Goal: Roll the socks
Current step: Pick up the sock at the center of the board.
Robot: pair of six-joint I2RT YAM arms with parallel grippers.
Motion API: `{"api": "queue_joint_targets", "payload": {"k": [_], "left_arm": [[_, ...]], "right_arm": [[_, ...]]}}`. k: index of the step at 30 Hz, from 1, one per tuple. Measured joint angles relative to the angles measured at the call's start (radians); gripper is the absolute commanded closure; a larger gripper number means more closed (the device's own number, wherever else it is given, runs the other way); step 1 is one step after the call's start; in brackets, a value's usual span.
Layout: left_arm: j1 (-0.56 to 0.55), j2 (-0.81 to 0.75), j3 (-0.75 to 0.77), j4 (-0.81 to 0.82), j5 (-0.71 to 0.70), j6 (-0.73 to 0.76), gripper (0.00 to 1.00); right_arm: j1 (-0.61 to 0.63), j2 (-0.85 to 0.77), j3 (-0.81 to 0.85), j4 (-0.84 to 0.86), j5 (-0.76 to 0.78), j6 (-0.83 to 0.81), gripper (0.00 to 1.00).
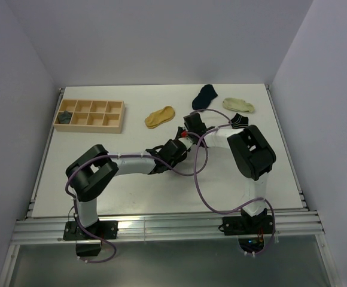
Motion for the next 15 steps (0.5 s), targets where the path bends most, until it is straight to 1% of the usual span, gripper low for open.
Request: {"api": "queue_joint_targets", "payload": {"k": [3, 7, 12, 15], "left_arm": [[0.011, 0.01, 0.023, -0.027, 0.024, -0.021, 0.57], [0.035, 0.03, 0.057, -0.043, 0.064, -0.056, 0.6], [0.089, 0.047, 0.095, -0.066, 0.145, -0.132, 0.59], [0.124, 0.061, 0.12, -0.078, 0.188, -0.177, 0.59]], "right_arm": [[-0.016, -0.013, -0.019, 0.007, -0.008, 0.007, 0.9], [-0.044, -0.037, -0.032, -0.012, 0.0, 0.011, 0.85], [-0.079, -0.099, -0.032, -0.088, 0.046, -0.013, 0.76], [-0.118, -0.161, -0.032, -0.147, 0.067, -0.027, 0.76]]}}
